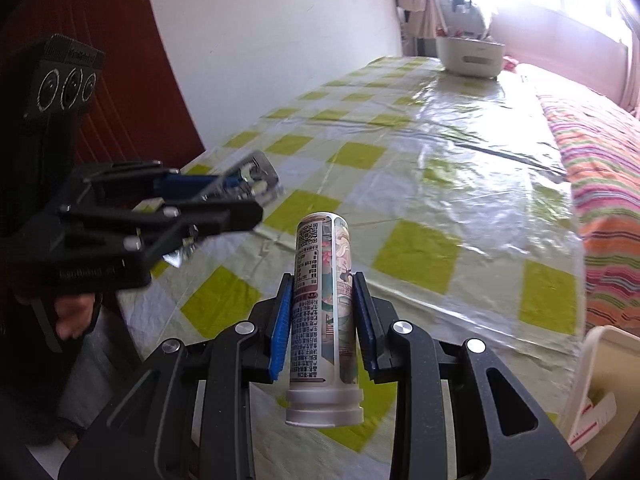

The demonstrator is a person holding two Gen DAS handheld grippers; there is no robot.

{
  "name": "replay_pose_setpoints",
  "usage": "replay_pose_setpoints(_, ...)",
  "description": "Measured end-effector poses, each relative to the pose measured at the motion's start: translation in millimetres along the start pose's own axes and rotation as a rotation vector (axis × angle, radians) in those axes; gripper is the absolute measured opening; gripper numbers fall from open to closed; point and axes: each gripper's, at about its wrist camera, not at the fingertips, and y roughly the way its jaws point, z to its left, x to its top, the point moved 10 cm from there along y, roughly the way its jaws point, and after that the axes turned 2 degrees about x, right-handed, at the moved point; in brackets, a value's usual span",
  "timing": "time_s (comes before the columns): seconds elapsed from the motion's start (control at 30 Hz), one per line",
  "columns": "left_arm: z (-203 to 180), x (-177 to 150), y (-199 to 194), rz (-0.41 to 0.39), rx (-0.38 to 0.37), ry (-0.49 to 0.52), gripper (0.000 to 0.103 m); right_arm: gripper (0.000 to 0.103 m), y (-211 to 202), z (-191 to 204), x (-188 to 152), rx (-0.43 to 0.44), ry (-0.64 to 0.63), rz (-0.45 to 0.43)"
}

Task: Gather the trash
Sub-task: 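Carry the bottle into the cream bin and open the right tool while the left tool holds the foil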

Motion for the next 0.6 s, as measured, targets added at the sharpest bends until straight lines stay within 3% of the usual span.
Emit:
replay_pose_setpoints(0.27,-50,9,15,0.003,-0.057,0.056,0.035,0.028,16,-34,-9,-0.049,0.062,-0.054)
replay_pose_setpoints(0.6,-86,20,27,0.003,-0.106,0.054,0.035,0.028,-10,-90,-25,-0.144,0.179,-0.113)
